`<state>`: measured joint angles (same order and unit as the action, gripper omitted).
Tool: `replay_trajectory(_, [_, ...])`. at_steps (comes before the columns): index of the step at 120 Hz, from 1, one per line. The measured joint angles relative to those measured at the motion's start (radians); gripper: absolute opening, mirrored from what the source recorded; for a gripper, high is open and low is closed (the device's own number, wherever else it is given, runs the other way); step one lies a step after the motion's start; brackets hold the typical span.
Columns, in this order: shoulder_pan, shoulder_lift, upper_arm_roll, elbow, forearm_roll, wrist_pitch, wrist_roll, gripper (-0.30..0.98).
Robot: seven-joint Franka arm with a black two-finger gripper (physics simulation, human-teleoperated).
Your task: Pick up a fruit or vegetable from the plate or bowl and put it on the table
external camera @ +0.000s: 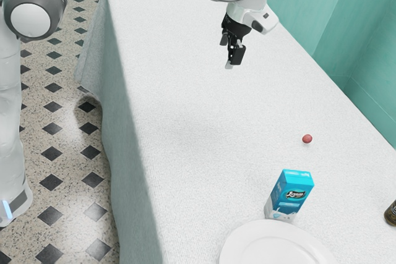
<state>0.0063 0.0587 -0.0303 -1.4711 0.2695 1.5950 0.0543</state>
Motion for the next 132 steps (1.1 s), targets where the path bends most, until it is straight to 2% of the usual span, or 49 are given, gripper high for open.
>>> replay_trajectory(12, [0.005, -0.001, -0.004, 0.000, -0.003, 0.000, 0.001, 0.69])
replay_trajectory(21, [0.023, -0.002, -0.050, 0.030, -0.006, 0.000, -0.001, 0.69])
replay_trajectory(41, [-0.128, 0.041, -0.070, 0.059, -0.005, 0.003, -0.013, 0.68])
replay_trajectory(65, [-0.062, 0.080, -0.069, 0.061, -0.006, 0.007, -0.022, 0.69])
replay_trajectory(81, [-0.077, 0.031, -0.074, 0.062, -0.009, 0.000, -0.025, 0.69])
replay_trajectory(97, [-0.137, -0.007, -0.073, 0.065, -0.047, -0.019, -0.031, 0.69])
replay_trajectory(104, [-0.164, 0.015, -0.076, 0.058, -0.040, 0.000, -0.032, 0.69])
replay_trajectory(114, [-0.231, 0.058, -0.083, 0.065, 0.010, 0.073, -0.018, 0.69])
replay_trajectory(132, [-0.294, 0.295, -0.250, 0.345, 0.040, 0.137, -0.004, 0.68])
